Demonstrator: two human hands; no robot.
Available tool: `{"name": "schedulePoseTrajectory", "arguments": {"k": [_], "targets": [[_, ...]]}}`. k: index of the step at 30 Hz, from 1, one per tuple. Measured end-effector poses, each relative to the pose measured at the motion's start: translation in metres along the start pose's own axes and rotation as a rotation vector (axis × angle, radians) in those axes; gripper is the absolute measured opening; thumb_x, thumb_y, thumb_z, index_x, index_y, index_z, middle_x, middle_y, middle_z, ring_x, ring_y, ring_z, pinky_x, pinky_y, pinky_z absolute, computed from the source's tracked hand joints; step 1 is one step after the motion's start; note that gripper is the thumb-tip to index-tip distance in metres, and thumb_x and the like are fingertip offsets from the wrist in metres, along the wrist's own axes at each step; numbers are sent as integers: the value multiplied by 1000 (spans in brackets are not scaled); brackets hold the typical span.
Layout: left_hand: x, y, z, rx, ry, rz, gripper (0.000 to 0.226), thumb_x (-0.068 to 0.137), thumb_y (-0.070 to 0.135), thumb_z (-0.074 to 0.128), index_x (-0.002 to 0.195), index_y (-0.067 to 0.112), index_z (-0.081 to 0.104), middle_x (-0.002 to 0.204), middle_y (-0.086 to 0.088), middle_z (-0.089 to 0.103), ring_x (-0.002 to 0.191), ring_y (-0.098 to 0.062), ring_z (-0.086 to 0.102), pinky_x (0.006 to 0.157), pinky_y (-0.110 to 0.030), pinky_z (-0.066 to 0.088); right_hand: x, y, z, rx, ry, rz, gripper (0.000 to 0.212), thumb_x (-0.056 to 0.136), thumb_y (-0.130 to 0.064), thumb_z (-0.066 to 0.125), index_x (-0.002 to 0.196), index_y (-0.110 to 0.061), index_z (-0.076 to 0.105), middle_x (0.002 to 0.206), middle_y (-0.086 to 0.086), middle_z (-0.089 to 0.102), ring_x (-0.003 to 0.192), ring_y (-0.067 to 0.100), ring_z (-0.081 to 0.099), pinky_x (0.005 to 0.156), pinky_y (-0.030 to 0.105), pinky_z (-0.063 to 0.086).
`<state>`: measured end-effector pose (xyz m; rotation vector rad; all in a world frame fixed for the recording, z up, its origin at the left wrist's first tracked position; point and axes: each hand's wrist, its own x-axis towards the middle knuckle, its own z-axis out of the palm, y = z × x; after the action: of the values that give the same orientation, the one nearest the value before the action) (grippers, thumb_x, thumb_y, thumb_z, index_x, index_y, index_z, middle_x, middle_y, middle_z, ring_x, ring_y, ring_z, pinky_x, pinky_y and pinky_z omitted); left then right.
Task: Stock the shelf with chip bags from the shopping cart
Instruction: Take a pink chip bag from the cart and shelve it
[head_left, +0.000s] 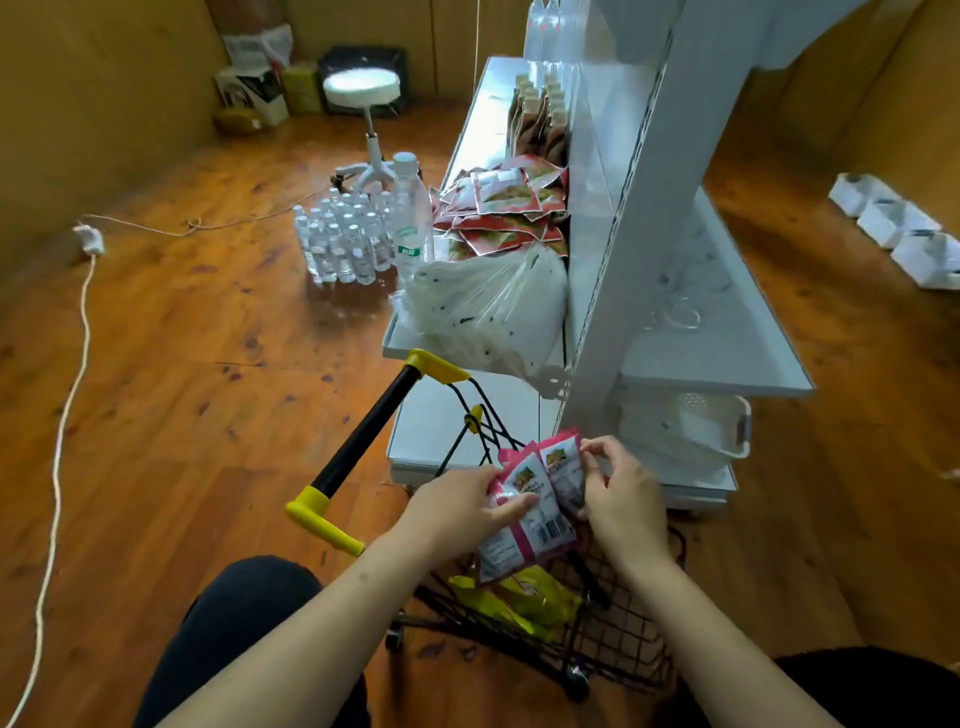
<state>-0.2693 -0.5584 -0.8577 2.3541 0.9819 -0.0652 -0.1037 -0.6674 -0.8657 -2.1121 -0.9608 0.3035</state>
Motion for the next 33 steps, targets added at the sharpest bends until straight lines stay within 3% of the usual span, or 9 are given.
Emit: {"name": "schedulePoseTrajectory", "arguments": {"k": [4,9,13,18,20,23,27,30,33], "targets": [[-13,-3,-26,-226,-42,-108,62,85,73,49,100,15,67,91,3,75,79,-14,72,70,-36,58,1,-20,-37,240,20,36,17,101,-23,46,89,-21,58,85,-2,68,81,17,66,66,37,56],[-18,-8,-33,-368,-47,-200,68,81,76,53,84,9,64,80,-9,70,71,-23,68,61,-34,48,-33,-45,-61,520,-81,19,42,92,-60,42,86,-21,57,86,8,68,81,22,67,71,36,54],[-25,-4,-25,-621,40,-284,46,89,57,60,106,15,68,100,-7,75,91,-23,72,87,-42,58,-51,-46,-62,491,-165,-81,29,85,-46,63,92,-19,56,95,-4,65,94,17,64,80,38,55],[-38,8,-27,-1260,352,-425,34,85,36,74,109,14,64,103,-12,74,97,-31,72,74,-41,61,-60,-43,-60,271,-110,-219,29,84,-18,74,101,-31,54,106,-13,58,101,5,59,80,19,51],[-45,10,-33,-1121,589,-265,31,86,28,74,114,21,63,110,-5,70,103,-24,69,73,-30,60,-61,-41,-60,224,-121,-259,33,84,-18,74,104,-33,53,109,-14,55,103,3,57,80,15,49],[-54,11,-42,-546,808,168,47,83,18,79,127,24,62,127,1,54,117,-3,52,88,-8,48,-60,-39,-57,168,-147,-297,36,85,-17,72,110,-32,51,112,-14,51,108,0,53,83,11,47],[-61,16,-29,-104,503,469,65,86,32,74,143,43,46,152,3,33,140,-10,30,111,-23,36,-59,-39,-55,187,-149,-338,42,85,-16,74,118,-28,52,113,-11,52,102,1,57,86,12,47],[-66,20,-26,-279,322,406,50,92,64,49,140,49,47,153,13,30,144,-10,29,111,-35,42,-59,-34,-55,193,-135,-344,44,83,-9,74,117,-28,53,111,-12,53,100,5,58,86,18,49],[-61,25,-34,-688,329,296,38,96,59,43,117,41,70,135,11,51,132,-9,46,100,-27,48,-62,-32,-54,183,-145,-363,49,84,-5,72,116,-33,49,116,-17,49,107,0,54,92,18,48]]}}
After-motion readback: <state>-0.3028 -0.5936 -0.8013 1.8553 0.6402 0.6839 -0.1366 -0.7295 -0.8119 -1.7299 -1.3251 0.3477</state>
